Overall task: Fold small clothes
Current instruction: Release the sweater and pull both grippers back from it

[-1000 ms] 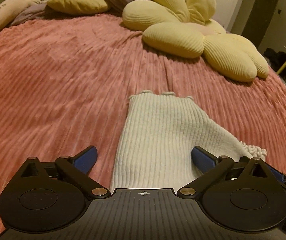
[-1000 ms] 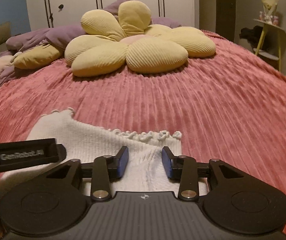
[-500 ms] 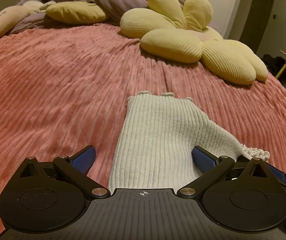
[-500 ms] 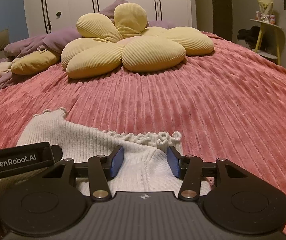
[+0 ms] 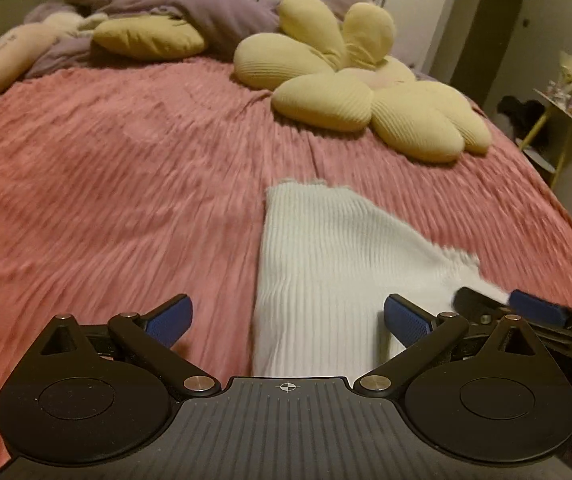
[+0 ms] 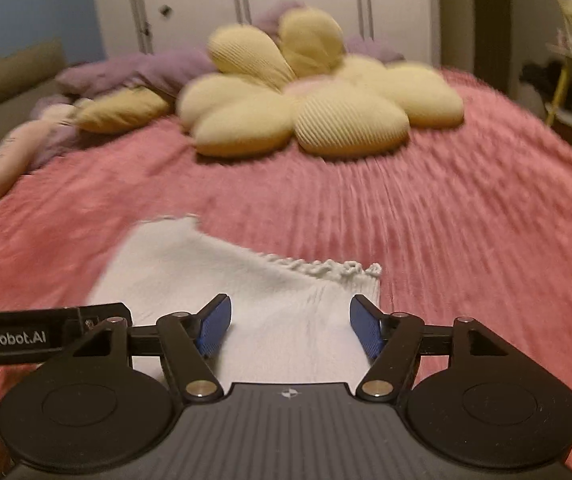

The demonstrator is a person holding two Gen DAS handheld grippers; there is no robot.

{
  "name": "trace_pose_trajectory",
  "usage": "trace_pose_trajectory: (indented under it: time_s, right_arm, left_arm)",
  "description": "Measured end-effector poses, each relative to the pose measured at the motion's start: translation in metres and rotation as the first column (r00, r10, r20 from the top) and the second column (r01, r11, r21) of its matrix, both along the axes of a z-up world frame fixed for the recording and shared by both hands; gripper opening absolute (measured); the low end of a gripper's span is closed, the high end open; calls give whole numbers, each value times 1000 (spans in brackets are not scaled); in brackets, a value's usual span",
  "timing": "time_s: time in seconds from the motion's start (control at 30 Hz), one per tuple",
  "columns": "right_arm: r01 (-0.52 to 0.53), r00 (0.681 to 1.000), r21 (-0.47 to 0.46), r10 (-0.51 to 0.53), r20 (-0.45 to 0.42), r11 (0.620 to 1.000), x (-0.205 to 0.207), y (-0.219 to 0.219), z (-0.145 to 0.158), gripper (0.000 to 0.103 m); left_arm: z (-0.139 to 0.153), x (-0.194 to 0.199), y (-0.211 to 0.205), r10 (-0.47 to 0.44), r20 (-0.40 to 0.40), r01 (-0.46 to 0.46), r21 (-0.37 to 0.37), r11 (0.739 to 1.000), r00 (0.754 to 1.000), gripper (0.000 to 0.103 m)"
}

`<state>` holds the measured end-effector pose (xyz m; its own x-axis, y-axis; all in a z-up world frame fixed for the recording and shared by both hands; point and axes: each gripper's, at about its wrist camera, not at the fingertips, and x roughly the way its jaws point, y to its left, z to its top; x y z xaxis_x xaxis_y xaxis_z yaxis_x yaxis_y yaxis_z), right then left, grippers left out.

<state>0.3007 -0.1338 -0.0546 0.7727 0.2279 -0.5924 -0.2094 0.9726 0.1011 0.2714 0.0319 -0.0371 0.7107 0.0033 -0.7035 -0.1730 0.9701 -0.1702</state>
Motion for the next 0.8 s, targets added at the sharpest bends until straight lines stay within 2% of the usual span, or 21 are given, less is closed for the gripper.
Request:
trace_pose_trajectory:
  time_s: [0.07, 0.17, 0.27, 0.37, 0.43, 0.53, 0.63, 0.8]
  right_arm:
    - [-4, 1000, -6, 4, 27, 1000, -24, -2, 3, 66]
    - [4, 999, -106, 1, 48, 994, -40, 2, -6, 67]
    - [-11, 998, -179, 22, 61, 984, -37, 3, -17, 79]
    - [-11, 1000, -100, 10, -11, 995, -23, -11, -22, 88]
    - [6, 999, -51, -9, -49, 999, -23, -18, -13, 88]
    - [30, 999, -10, -31, -45, 999, -50, -24, -2, 86]
    - [56, 998, 5, -56, -35, 998, -81, -31, -1, 83]
    - [55, 994, -29, -58, -98, 998, -106, -34, -21, 81]
  left_arm:
    - [-13, -3, -1, -12, -48, 13, 20, 1000, 999, 103]
    - [-24, 0, 9, 9, -62, -13, -69, 998, 998, 103]
    - [-30, 2, 13, -2, -63, -3, -85, 996, 998, 103]
    - [-18, -5, 11, 6, -80, -11, -71, 997, 997, 103]
    - [-8, -16, 11, 17, -86, -23, -69, 997, 996, 103]
    - [-2, -38, 11, 23, -79, -28, -54, 998, 997, 103]
    - [-7, -51, 13, 24, -108, -33, -86, 996, 994, 103]
    - [-19, -59, 10, 14, -165, -27, -74, 997, 986, 103]
